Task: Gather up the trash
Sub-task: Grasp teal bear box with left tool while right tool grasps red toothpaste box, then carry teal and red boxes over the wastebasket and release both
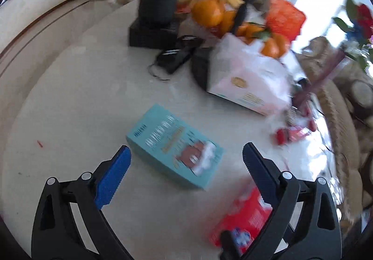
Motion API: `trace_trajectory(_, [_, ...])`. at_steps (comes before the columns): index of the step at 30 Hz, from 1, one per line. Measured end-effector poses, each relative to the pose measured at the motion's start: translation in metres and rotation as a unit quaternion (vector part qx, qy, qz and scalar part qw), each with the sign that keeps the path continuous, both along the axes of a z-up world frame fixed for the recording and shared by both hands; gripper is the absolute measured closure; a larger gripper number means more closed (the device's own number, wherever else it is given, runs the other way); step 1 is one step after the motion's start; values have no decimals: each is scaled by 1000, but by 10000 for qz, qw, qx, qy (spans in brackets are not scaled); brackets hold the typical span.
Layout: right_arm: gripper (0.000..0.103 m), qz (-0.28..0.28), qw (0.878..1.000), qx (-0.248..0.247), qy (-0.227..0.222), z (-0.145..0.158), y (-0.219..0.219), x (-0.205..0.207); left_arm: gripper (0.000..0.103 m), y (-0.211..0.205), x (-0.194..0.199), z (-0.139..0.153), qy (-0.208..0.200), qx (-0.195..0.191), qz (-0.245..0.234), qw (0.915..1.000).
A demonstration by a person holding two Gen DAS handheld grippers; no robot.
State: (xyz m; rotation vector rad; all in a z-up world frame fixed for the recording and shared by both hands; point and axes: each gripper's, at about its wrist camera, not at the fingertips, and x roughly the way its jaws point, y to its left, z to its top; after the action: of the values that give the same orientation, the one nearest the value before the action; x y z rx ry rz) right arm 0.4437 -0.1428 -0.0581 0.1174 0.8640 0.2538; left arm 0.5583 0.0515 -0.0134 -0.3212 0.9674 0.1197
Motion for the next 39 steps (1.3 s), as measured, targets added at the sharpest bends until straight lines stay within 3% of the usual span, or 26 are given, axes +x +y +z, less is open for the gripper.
trace_trajectory(3, [17, 91, 10000, 12, 6, 0, -3, 2, 9, 4, 15, -10, 345, -146, -55, 9993])
trace_trajectory(8, [17, 387, 9988, -255, -156, 5, -6, -1, 9, 11, 31, -37, 853, -1026, -102, 9910])
trace_trajectory(9, [17, 458, 9985, -265, -147, 4, -5, -1, 9, 11, 32, -37, 840, -1037, -89, 9910])
trace_trajectory(12, [17, 477, 9980, -380, -192, 4, -3, 0, 9, 7, 28, -34, 824, -457, 23, 9955])
trace_trajectory(16, [17, 367, 9984, -404, -157, 0, 2, 4, 9, 15, 13, -41, 906, -28, 76, 9959])
trace_trajectory(20, [17, 213, 9990, -380, -58, -5, 9, 4, 9, 24, -1, -40, 691, 460, -65, 9965])
trace_trajectory(24, [17, -6, 9983, -576, 29, -9, 16, 5, 9, 29, -10, -39, 612, 855, -226, 9942])
trace_trajectory(26, [17, -61, 9969, -777, 73, -13, 19, 7, 9, 31, -12, -41, 616, 834, -380, 9939])
trace_trajectory(28, [17, 22, 9958, -907, 144, -17, 19, 7, 19, 39, -13, -41, 586, 810, -557, 9934])
trace_trajectory(30, [22, 126, 9953, -953, 97, -16, 17, 4, 42, 37, -14, -42, 564, 1048, -726, 9902])
trace_trajectory(31, [37, 157, 9944, -1042, 56, -15, 16, 2, 51, 36, -17, -41, 498, 1243, -802, 9877])
trace_trajectory(35, [47, 280, 9961, -836, 71, -12, 6, -3, 51, 37, -16, -39, 597, 1311, -954, 9850])
trace_trajectory(39, [50, 362, 9976, -586, 121, -7, -6, -13, 52, 37, -29, -34, 464, 1508, -1026, 9821])
